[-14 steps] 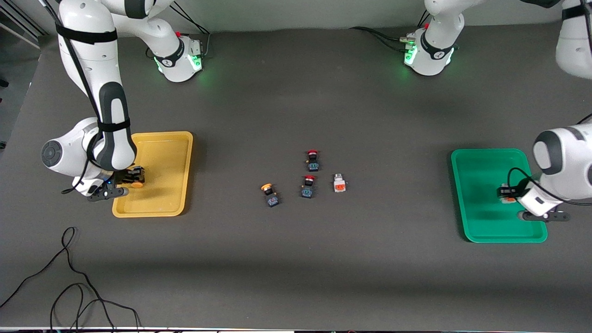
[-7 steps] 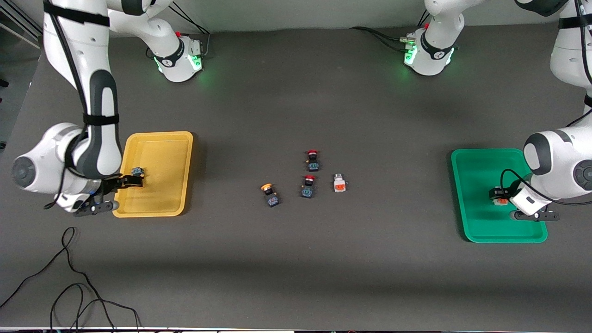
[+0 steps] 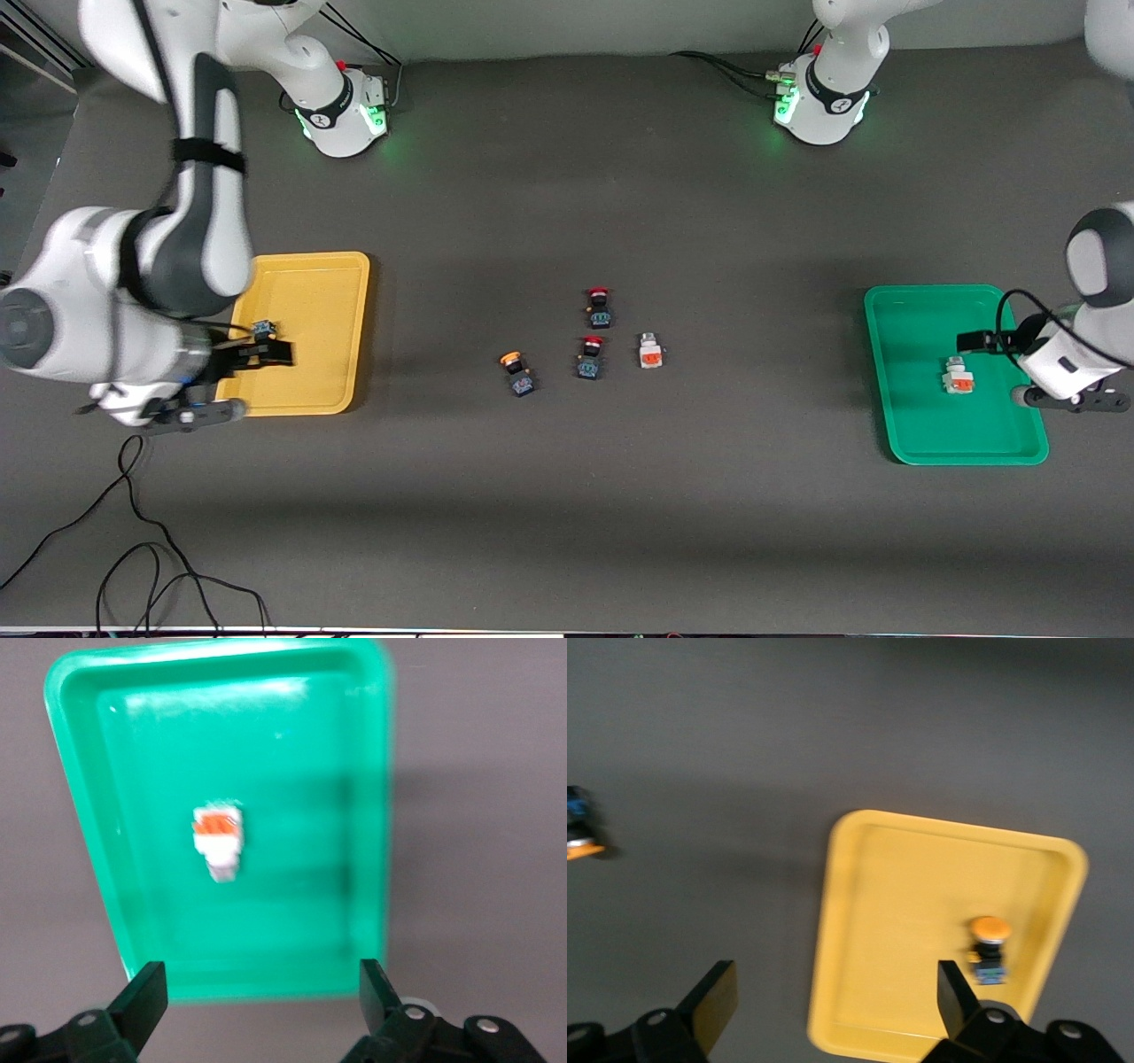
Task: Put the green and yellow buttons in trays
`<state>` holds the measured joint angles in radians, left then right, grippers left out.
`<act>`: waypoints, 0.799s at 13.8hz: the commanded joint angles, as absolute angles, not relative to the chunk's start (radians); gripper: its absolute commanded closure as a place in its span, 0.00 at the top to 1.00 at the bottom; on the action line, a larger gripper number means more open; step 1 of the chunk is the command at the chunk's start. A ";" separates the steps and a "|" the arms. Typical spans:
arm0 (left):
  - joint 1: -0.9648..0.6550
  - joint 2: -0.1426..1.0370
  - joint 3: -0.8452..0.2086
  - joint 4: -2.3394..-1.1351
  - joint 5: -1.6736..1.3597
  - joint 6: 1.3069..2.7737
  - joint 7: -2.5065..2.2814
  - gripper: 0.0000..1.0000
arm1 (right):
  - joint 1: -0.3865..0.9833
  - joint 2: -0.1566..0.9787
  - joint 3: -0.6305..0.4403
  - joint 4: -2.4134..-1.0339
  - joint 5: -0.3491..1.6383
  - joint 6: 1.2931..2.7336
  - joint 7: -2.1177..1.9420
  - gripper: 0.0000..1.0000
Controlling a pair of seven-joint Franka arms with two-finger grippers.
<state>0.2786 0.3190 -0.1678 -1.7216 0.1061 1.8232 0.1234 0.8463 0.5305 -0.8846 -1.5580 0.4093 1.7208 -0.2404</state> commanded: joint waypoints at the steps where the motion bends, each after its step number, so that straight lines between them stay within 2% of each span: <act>1: 0.198 0.322 -0.202 -1.577 0.062 1.640 -0.030 0.96 | 0.943 0.586 -0.843 -1.493 0.428 1.727 -0.054 1.00; 4: 0.076 0.330 -0.245 -1.552 0.038 1.647 -0.275 0.95 | 0.945 0.650 -0.685 -1.366 0.440 1.743 0.160 1.00; 6: -0.030 0.365 -0.250 -1.540 0.034 1.687 -0.433 0.95 | 0.946 0.683 -0.625 -1.316 0.439 1.744 0.236 1.00; 11: -0.233 0.555 -0.252 -1.539 0.034 1.972 -0.707 0.96 | 0.957 0.722 -0.542 -1.350 0.440 1.885 0.245 1.00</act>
